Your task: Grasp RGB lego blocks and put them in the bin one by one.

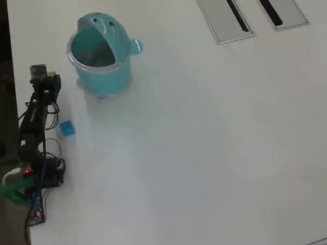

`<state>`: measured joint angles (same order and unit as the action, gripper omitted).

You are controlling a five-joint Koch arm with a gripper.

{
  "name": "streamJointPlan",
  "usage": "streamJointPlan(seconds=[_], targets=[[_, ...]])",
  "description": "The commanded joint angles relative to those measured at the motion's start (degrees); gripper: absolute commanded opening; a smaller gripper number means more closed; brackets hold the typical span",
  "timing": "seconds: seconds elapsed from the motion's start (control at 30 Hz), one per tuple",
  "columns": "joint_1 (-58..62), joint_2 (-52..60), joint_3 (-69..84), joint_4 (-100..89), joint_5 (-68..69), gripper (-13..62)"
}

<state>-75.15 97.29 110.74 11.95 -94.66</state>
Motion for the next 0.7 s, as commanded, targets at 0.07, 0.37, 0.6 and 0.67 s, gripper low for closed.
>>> streamJointPlan(seconds=[0.07, 0.37, 0.6, 0.67], targets=[[1.23, 5.19, -2.81, -0.44, 1.76, 14.6], [2.29, 7.65, -9.32, -0.79, 4.22, 14.6], [9.05, 8.09, -17.31, -1.05, 4.92, 14.0], [12.30, 7.38, -19.60, -1.14, 4.92, 14.0]])
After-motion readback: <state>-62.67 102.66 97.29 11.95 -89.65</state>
